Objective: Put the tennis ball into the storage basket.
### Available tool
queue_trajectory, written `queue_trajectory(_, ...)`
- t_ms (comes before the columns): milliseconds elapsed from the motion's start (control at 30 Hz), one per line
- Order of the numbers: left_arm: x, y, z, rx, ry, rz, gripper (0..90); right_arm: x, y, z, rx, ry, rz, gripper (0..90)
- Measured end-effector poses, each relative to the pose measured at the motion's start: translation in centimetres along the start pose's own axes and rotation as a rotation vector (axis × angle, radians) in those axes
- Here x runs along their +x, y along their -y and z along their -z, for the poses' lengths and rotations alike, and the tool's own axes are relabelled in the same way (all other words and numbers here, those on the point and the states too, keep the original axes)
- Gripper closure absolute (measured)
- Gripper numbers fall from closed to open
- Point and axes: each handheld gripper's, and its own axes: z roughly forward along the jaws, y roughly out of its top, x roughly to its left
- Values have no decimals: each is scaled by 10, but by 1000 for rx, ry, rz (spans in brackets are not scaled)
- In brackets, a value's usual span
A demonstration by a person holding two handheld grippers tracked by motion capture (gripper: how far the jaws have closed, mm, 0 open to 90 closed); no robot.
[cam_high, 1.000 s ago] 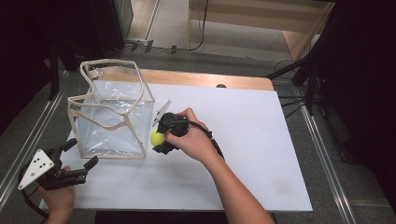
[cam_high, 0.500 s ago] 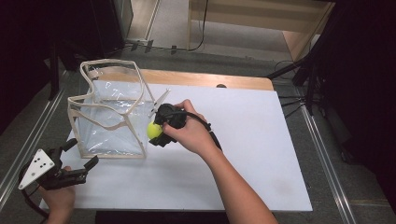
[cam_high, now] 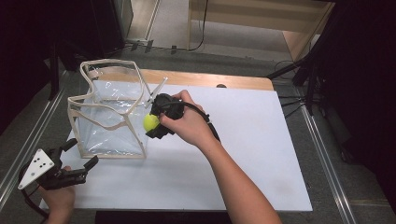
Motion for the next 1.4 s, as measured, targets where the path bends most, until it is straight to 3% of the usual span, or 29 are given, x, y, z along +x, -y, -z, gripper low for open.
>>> queue_trajectory(1400,0,0,0,-5,4,5,54,-12,-49,40,-18,6,33,233)
